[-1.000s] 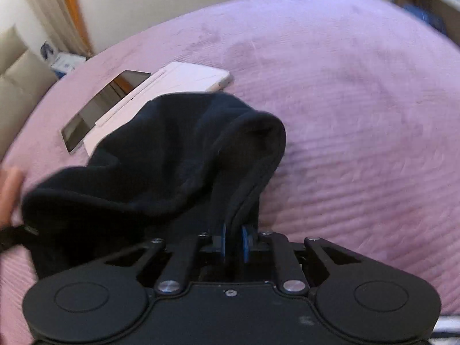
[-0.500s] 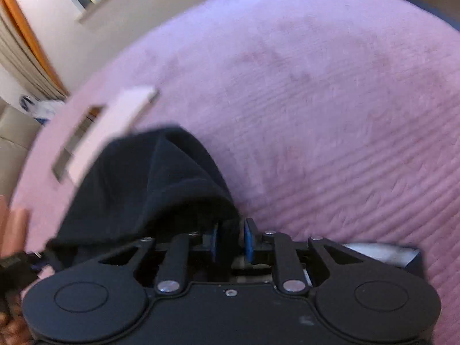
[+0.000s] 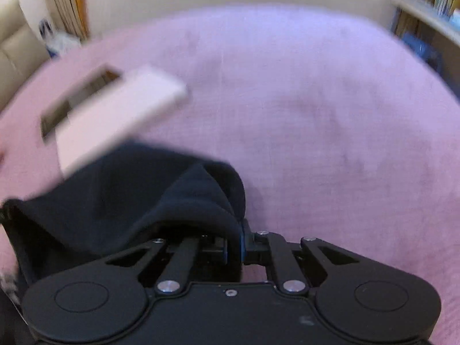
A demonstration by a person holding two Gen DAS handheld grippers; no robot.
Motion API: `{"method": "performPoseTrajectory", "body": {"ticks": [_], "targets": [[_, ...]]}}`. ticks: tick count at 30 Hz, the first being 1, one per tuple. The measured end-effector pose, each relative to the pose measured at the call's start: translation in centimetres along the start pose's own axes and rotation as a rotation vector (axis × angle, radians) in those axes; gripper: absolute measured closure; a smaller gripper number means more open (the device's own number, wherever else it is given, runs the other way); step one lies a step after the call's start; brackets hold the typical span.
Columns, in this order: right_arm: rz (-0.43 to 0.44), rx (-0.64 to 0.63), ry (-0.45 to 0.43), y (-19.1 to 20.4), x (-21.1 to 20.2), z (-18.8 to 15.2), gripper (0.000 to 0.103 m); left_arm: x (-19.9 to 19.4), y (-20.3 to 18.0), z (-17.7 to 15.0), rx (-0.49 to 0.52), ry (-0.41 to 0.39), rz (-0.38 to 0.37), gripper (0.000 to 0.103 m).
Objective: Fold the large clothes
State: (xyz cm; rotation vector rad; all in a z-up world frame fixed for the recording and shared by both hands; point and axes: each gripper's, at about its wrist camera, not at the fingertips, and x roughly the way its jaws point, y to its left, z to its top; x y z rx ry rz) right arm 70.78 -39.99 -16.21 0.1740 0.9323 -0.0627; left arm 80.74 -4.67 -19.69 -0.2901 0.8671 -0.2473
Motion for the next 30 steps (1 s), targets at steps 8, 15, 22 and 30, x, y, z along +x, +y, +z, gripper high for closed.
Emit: {"method": "performPoseTrajectory", "body": {"ticks": [8,15,22,30], "targets": [[0.042,-0.107,-0.281,0.1,-5.6,-1.1,0.096,-5.5,-1.2,-0.4,0.130,-0.242,-0.008,0.091],[-0.057,-0.095,0.082,-1.6,1.3,-5.6,0.086,-1.3,1.6,-5.0,0.170,0.067,0.111,0.079],[-0.001,-0.157,0.105,-3.1,-3.0,-3.9,0.033,-5.8,2.7,-4.1,0.306,0.197,-0.048,0.061],[0.057,-0.142,0.027,-1.6,-2.5,-0.4,0.028,-5.4,2.2,-3.9,0.410,0.337,-0.074,0.057]]}}
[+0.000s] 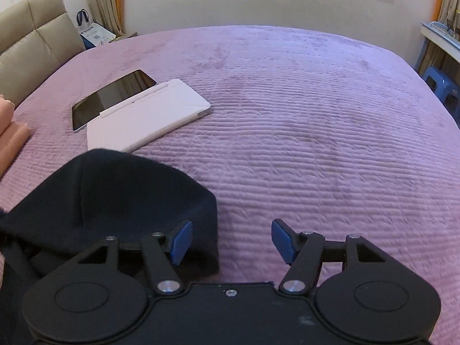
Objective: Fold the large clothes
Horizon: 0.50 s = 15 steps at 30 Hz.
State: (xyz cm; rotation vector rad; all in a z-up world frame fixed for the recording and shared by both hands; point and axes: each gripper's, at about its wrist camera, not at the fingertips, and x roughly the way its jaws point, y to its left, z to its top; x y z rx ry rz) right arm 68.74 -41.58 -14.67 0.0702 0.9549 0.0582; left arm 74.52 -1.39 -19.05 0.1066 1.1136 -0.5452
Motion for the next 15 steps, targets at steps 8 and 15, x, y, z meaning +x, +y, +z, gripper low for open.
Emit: {"method": "performPoseTrajectory", "body": {"ticks": [8,15], "targets": [[0.086,0.100,0.060,-0.5,5.1,2.3,0.028,-3.5,4.6,-2.4,-0.214,-0.143,-0.468,0.041],[0.079,0.032,0.066,0.8,6.3,2.5,0.028,-3.9,4.7,1.3,-0.229,-0.182,-0.357,0.029]]}}
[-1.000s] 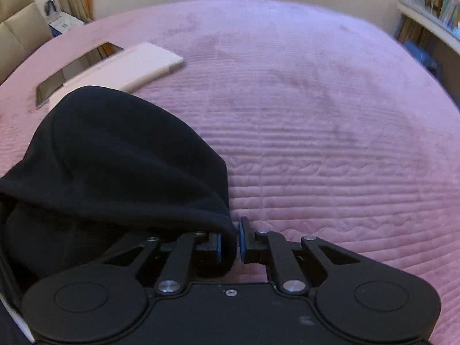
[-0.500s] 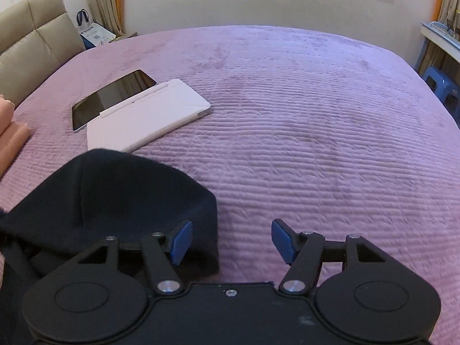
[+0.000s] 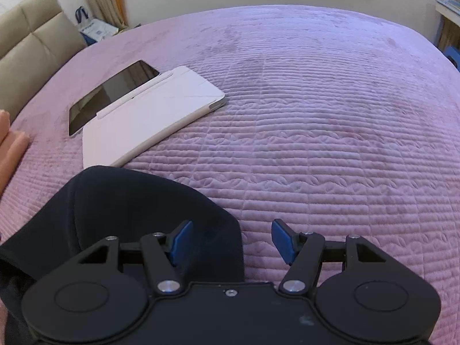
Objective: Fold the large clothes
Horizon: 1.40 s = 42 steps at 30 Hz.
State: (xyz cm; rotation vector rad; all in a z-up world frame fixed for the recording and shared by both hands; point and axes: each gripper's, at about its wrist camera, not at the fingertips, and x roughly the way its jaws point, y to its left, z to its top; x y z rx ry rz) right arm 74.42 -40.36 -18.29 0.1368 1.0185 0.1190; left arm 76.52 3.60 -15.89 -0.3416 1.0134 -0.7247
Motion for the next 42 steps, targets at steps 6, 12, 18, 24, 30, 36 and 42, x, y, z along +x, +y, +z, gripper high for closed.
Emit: {"method": "performPoseTrajectory", "body": {"ticks": [6,12,18,24,30,36,42], "targets": [[0.003,-0.086,0.026,1.2,2.0,0.8,0.028,7.5,2.8,2.7,-0.131,0.184,0.146,0.031],[0.071,-0.127,0.086,2.2,4.0,-0.6,0.051,8.1,4.4,2.3,-0.273,0.083,0.029,0.023],[0.040,-0.196,-0.070,4.5,0.2,-0.6,0.085,7.2,1.1,3.5,-0.145,0.016,0.123,0.096],[-0.020,-0.099,-0.249,2.7,-2.9,0.1,0.087,4.9,-0.8,7.9,-0.054,-0.246,0.150,0.096],[-0.140,-0.215,-0.051,3.7,3.0,-2.3,0.065,9.5,0.5,7.4,0.038,-0.008,0.272,0.091],[0.025,-0.130,-0.046,0.4,-0.2,0.8,0.032,4.1,2.0,6.0,0.001,0.051,0.128,0.058],[-0.006,-0.011,-0.047,-0.8,2.2,2.3,0.032,3.9,2.1,4.1,-0.029,0.069,0.111,0.054]]}}
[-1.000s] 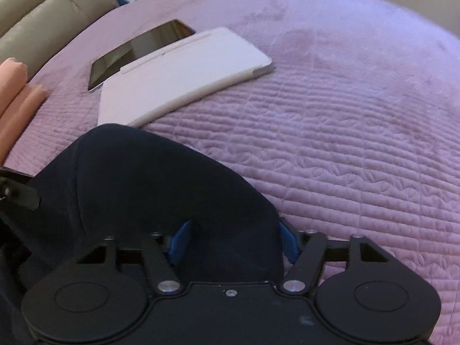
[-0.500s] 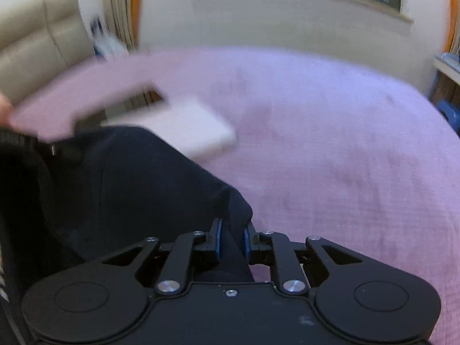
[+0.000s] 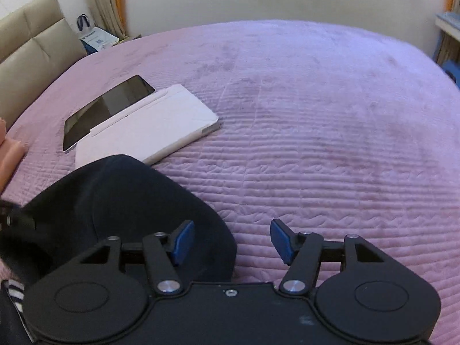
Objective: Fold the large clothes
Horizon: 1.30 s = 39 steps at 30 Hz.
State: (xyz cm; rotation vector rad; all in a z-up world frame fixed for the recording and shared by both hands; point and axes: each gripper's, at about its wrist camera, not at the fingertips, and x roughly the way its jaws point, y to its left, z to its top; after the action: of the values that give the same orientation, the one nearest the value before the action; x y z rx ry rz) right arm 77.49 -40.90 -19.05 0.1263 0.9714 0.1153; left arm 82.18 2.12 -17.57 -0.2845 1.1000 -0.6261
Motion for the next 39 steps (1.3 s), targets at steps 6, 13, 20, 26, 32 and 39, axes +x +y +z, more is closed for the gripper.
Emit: {"method": "performPoseTrajectory", "body": {"ticks": [6,13,20,26,32,39], "targets": [[-0.063,-0.185,0.065,0.9,0.2,-4.1,0.034,-0.2,-0.4,-2.6,0.186,0.109,0.227,0.051],[-0.002,-0.072,-0.010,-1.0,-2.9,-1.9,0.033,-2.8,-1.9,0.5,0.149,-0.020,0.166,0.050],[0.030,-0.105,0.035,1.4,1.3,1.8,0.029,3.4,-4.0,5.1,0.111,-0.012,0.138,0.045],[0.063,-0.172,0.112,3.2,3.9,1.0,0.087,7.8,-2.8,4.8,0.111,0.055,0.147,0.062],[0.036,-0.323,-0.044,5.7,-3.7,-1.0,0.088,1.4,-6.6,1.3,0.242,-0.142,0.099,0.098],[-0.060,-0.418,-0.312,8.8,-19.6,-7.2,0.094,-10.0,-14.6,-4.8,0.351,-0.359,0.028,0.098]]}}
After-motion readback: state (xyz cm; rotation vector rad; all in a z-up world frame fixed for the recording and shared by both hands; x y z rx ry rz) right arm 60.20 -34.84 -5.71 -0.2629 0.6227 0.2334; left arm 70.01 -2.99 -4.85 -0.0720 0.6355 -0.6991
